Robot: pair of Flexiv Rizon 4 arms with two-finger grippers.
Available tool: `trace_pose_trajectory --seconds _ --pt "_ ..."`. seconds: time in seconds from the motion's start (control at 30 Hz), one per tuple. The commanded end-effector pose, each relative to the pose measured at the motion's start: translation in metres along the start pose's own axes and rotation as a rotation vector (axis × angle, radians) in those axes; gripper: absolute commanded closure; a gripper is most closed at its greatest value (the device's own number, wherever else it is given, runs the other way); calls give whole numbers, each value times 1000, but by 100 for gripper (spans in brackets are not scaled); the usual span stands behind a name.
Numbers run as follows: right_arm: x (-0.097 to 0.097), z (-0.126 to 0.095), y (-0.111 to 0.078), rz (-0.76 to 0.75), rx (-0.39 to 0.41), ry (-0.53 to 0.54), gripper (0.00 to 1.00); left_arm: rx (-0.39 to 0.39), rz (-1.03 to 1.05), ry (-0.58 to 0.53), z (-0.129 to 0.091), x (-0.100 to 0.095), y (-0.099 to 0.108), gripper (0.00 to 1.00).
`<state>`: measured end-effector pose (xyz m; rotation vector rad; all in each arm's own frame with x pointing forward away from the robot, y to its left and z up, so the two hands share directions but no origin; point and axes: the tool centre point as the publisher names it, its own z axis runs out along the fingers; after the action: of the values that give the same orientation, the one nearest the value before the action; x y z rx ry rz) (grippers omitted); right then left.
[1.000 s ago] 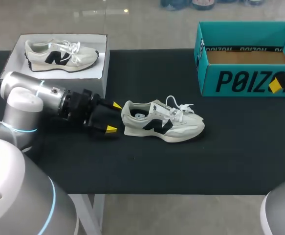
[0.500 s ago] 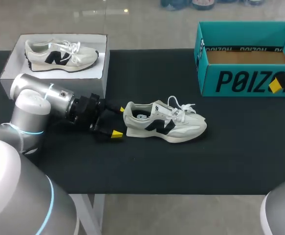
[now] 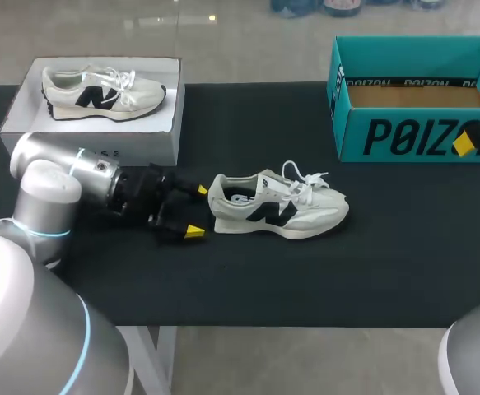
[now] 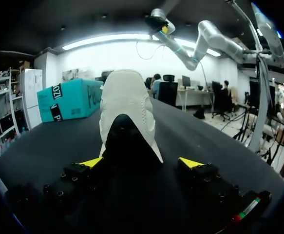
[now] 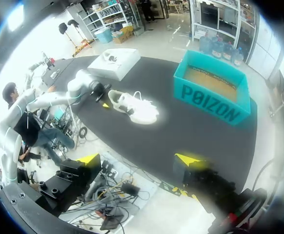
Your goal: Take the shoe out of the shoebox, open the shoe tongue, remove and reinsert the insole, then place the shoe into the shoebox
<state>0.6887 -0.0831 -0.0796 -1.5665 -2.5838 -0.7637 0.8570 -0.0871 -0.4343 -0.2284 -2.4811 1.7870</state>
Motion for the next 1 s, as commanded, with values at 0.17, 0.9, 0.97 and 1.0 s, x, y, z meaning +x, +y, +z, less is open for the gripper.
trace_pose_trajectory --seconds 0.17,0.9,0.97,1.0 --pt "-1 1 3 1 6 1 0 15 -2 -43 -1 0 -2 0" --pt "-1 1 3 1 6 1 0 21 6 -4 20 -25 -11 0" --pt "-1 1 3 1 6 1 0 24 2 -5 21 -25 -8 0" --pt "-1 1 3 1 6 1 0 25 0 -5 21 -24 -8 0"
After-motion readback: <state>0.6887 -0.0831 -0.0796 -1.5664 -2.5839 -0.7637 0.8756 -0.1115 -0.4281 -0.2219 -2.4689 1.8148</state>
